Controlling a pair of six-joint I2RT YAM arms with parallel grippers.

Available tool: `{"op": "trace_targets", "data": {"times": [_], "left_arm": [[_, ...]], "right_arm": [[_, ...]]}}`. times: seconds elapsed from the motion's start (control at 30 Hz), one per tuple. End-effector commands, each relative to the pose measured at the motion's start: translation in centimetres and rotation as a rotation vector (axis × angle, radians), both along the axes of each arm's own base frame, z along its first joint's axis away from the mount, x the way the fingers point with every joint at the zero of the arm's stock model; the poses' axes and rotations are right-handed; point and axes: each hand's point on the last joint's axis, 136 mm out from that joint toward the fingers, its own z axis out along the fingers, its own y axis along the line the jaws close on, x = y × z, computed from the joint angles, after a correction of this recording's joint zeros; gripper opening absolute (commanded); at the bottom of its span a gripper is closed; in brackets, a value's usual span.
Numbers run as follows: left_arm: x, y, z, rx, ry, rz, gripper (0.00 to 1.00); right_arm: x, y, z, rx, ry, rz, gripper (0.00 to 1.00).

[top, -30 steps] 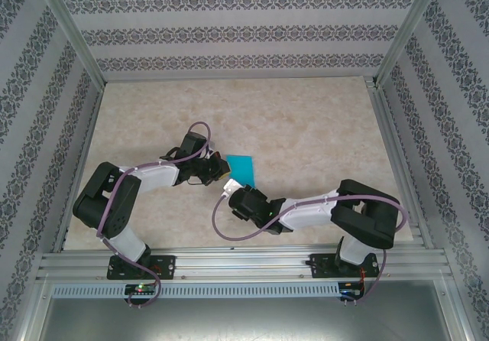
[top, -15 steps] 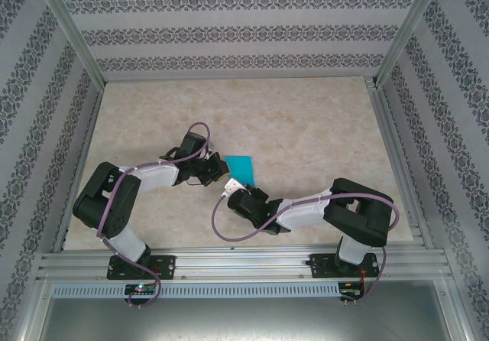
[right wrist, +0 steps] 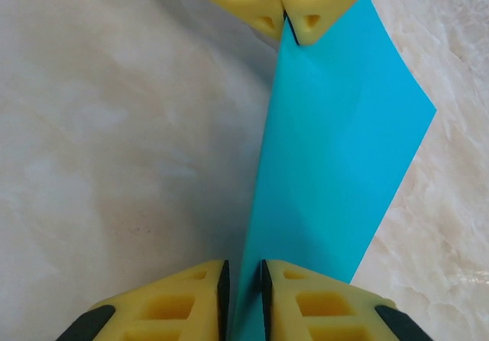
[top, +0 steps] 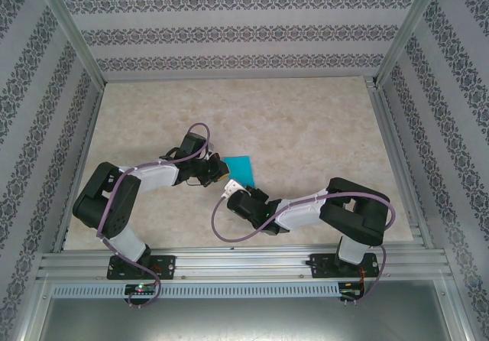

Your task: Fold a paper plane with a square sheet of paper (pick it up from the middle)

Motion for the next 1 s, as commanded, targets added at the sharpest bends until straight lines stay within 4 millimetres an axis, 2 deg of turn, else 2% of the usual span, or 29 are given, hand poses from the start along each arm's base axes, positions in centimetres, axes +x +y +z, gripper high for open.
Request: {"op": "trace_targets", "data": {"times": [0.0, 0.07, 0.43, 0.6, 0.67, 0.73, 0.83, 0.9, 0.97], "left_arm": [[0.0, 0.4, 0.8, 0.004, -0.011, 0.007, 0.06], [0.1, 0.4, 0.8, 0.003, -0.012, 0.009, 0.07], [0.4, 0.8, 0.9, 0.018, -0.018, 0.024, 0.12], [0.3, 1.3, 1.1, 0.038, -0.021, 0.031, 0.32], [0.2, 1.8, 1.1, 0.062, -0.028, 0.038, 0.33], [0.0, 2.4, 1.0, 0.089, -0.029, 0.048, 0.42], [-0.1, 2.7, 0.4, 0.081, -0.017, 0.062, 0.42], [0.0, 2.5, 0.0, 0.069, -0.006, 0.067, 0.48], [0.1, 2.2, -0.1, 0.055, -0.002, 0.065, 0.49]], "right_arm": [[0.1, 0.0, 0.1, -0.013, -0.025, -0.008, 0.19], [0.1, 0.0, 0.1, -0.008, -0.022, -0.010, 0.14], [-0.3, -0.4, -0.5, 0.010, 0.003, -0.025, 0.02], [-0.5, 0.0, -0.4, 0.049, 0.029, -0.026, 0.00], [-0.6, 0.1, -0.4, 0.058, 0.037, -0.022, 0.00], [-0.7, 0.2, -0.3, 0.067, 0.039, -0.021, 0.00], [-0.8, 0.2, -0.2, 0.083, 0.038, -0.014, 0.00], [-0.8, 0.2, -0.2, 0.093, 0.036, -0.009, 0.00], [-0.6, 0.1, -0.1, 0.093, 0.032, -0.013, 0.00]]}}
